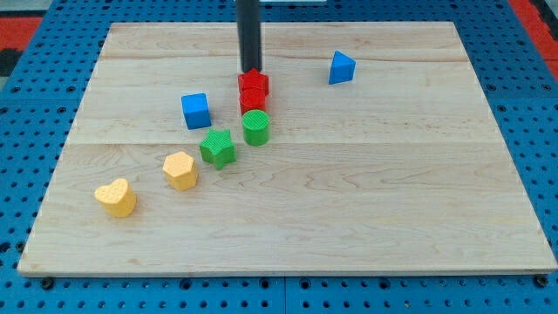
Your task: Move the red circle to the right side of the red star
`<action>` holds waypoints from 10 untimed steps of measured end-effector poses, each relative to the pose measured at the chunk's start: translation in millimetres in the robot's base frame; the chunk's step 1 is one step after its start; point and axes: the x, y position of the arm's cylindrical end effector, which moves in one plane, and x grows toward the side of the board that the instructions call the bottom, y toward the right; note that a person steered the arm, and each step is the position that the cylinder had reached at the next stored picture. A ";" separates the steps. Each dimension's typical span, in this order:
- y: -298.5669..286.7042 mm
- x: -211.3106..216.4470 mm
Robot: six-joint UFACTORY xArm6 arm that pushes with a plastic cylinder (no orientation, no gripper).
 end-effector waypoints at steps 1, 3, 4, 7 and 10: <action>39.5 15.6; 44.2 40.7; 44.2 40.7; -1.2 47.5; -133.1 104.0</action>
